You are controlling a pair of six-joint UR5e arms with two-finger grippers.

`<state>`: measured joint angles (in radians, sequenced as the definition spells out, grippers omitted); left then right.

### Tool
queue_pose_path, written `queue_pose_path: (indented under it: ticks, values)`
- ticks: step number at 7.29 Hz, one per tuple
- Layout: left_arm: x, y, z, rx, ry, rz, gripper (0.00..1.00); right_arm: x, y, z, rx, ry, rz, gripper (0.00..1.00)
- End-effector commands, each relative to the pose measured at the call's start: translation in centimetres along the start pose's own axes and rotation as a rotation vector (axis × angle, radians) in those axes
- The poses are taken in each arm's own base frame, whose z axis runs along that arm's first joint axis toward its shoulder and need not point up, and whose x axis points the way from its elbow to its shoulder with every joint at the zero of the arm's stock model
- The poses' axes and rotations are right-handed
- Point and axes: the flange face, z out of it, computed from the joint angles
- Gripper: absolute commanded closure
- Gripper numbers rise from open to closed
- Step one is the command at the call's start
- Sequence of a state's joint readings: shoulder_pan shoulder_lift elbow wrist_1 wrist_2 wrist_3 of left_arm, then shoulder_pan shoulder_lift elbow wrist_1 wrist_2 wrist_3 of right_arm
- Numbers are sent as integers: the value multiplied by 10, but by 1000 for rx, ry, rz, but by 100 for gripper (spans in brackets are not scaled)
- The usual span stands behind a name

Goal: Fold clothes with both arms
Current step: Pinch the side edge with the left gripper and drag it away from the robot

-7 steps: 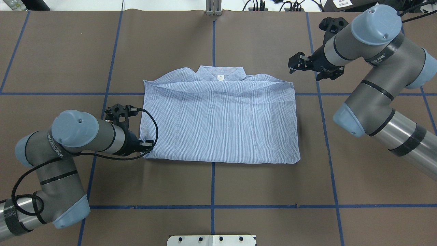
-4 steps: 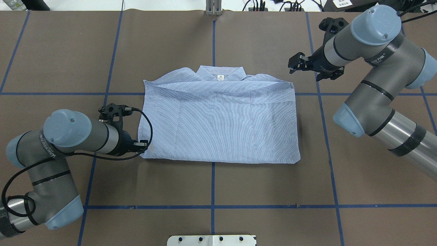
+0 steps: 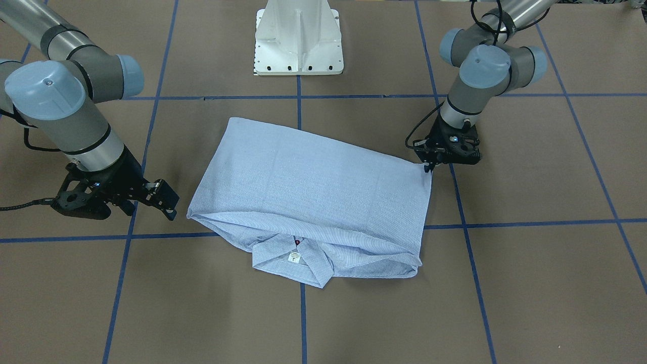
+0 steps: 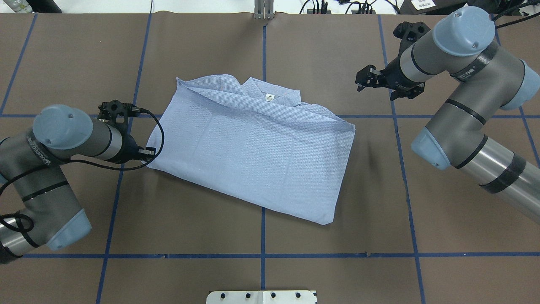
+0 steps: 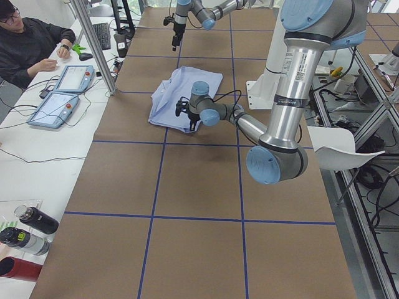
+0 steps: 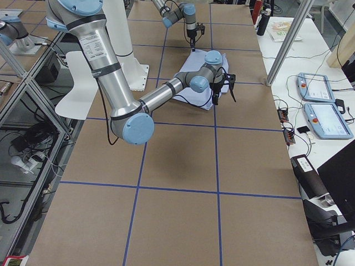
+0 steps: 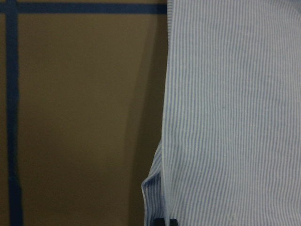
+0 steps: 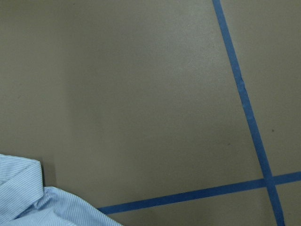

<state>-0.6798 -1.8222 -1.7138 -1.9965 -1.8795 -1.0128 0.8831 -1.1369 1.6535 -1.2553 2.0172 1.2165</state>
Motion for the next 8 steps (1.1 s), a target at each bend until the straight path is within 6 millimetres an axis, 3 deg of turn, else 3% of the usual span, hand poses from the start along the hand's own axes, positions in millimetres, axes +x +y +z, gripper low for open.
queue_pose_path:
  ticks: [1,3,6,7,8]
  values:
    - [-35,-82,8,54,-75,55,100,-2,1,-1,-1,-4,-2,0]
    - [-22,-148,34,97,-140,38,100,-5,1,-3,1,-9,-3,0]
    - [5,-218,72,113,-175,55,100,-5,1,-4,0,-11,-4,0]
    - [17,-243,72,143,-154,56,100,-7,2,-6,0,-15,-6,0]
    - [30,-251,64,164,-126,46,100,-7,2,-6,0,-15,-6,0]
